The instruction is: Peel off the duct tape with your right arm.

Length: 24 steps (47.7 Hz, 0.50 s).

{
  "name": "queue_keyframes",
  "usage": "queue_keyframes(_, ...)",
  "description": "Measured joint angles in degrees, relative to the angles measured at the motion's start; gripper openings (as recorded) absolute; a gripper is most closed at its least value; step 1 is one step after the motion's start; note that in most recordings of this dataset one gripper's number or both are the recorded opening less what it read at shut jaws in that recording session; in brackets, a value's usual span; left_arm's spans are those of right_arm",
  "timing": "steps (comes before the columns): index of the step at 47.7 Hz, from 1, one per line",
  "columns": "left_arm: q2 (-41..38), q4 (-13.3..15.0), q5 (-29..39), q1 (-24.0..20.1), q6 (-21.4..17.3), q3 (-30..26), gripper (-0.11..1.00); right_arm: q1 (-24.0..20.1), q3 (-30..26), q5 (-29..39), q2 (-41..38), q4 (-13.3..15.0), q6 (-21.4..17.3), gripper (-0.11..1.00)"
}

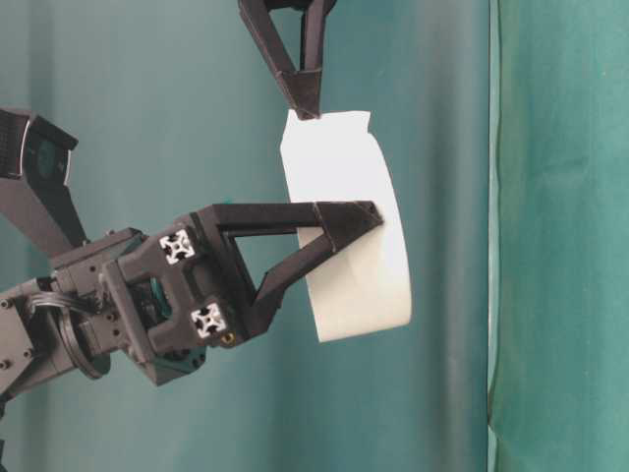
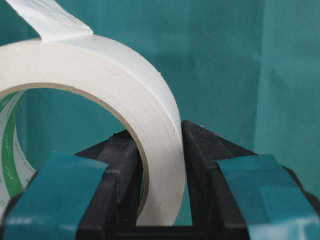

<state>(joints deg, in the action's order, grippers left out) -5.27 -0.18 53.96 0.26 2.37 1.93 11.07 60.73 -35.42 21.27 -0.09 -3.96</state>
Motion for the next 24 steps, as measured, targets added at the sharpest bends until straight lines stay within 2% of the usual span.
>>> queue_keyframes(24, 0.0, 0.35, 1.05, 1.41, 0.26, 2.81, 0.21, 1.14, -0.88, 1.05, 0.18, -0.09, 1.05, -0.09)
